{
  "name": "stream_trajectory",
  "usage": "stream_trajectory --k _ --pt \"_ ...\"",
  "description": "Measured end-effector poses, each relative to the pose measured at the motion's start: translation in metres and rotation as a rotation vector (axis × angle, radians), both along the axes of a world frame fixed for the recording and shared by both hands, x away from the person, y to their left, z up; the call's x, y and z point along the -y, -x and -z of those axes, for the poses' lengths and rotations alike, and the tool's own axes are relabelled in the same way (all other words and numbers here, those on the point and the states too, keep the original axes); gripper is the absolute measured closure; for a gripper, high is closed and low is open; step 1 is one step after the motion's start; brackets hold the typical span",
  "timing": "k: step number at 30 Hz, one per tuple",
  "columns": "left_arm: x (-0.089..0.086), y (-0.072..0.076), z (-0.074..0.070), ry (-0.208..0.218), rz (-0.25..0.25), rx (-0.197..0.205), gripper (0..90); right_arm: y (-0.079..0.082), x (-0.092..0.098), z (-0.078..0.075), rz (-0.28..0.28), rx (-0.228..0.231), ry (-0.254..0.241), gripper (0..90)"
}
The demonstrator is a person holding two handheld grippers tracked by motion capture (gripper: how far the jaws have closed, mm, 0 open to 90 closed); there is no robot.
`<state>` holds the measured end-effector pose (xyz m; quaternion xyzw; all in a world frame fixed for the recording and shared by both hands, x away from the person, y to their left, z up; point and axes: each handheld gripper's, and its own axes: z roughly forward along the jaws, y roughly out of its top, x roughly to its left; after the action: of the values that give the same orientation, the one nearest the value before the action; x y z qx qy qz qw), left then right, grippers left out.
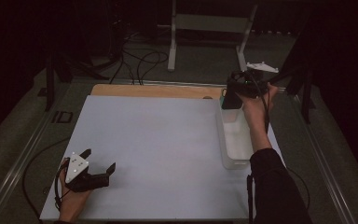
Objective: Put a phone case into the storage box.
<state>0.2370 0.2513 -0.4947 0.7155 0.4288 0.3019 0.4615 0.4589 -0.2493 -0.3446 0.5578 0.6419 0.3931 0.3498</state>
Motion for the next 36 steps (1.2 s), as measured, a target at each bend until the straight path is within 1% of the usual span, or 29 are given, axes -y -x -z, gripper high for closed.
stream_trajectory --k 10,17,26,32,36 --pt "0.000 0.001 0.000 -0.001 -0.003 -0.001 0.1 -0.004 0.002 0.009 0.010 -0.015 0.022 14.1" --pt "0.000 0.001 0.000 0.000 -0.002 -0.001 0.2 -0.008 0.004 0.014 0.018 -0.030 0.022 14.1" --pt "-0.001 0.001 0.000 0.005 -0.005 0.002 0.1 -0.012 0.001 0.021 0.023 -0.045 0.020 14.1" --pt "-0.001 0.001 0.000 0.004 -0.004 0.001 0.1 -0.014 -0.001 0.027 0.021 -0.060 0.046 14.1" --pt "-0.001 0.001 0.000 0.004 -0.005 0.002 0.1 -0.016 -0.002 0.032 0.022 -0.070 0.047 14.1"
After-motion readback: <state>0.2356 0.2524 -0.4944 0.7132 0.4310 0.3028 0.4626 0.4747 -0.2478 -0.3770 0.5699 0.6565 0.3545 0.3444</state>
